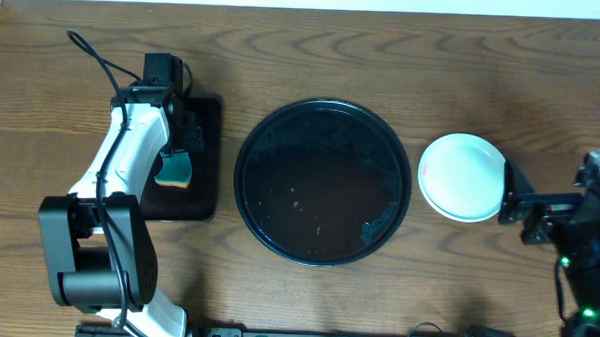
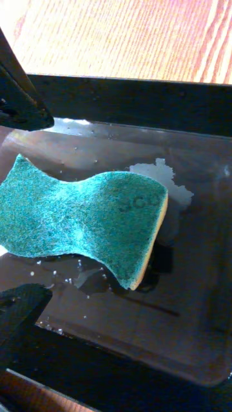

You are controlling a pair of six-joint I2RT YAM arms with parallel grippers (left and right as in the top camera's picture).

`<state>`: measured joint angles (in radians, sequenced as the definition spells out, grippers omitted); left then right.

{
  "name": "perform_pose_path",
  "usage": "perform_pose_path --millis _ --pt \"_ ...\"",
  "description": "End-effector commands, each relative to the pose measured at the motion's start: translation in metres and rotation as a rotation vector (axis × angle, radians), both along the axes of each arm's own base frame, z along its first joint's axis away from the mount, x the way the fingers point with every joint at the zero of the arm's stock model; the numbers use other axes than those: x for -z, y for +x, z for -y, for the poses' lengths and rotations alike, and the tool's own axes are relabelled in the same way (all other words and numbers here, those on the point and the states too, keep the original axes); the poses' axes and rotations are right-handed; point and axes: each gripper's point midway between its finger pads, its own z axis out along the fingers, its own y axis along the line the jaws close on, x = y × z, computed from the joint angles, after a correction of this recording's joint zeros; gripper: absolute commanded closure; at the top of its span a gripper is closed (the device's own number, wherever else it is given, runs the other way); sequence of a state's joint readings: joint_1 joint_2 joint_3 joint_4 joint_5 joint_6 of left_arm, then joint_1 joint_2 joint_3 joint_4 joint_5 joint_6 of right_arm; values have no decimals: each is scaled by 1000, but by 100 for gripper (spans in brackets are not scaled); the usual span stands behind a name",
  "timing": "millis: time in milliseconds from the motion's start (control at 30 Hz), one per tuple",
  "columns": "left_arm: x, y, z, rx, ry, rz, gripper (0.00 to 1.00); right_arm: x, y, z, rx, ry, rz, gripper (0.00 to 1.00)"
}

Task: Clean dirty plates on tray and stack at the side

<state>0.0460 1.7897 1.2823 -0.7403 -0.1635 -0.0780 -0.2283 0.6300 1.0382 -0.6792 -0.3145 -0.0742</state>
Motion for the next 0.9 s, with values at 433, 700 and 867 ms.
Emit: perform_pose_path --millis 433,700,867 --pt "5 -4 -3 -7 8 -18 23 156 0 -24 -58 14 217 1" --pt "5 -4 -3 -7 8 -18 23 197 2 -24 -44 14 200 1" --pt "5 -4 -3 -8 8 -18 23 197 2 -24 -43 -2 200 1"
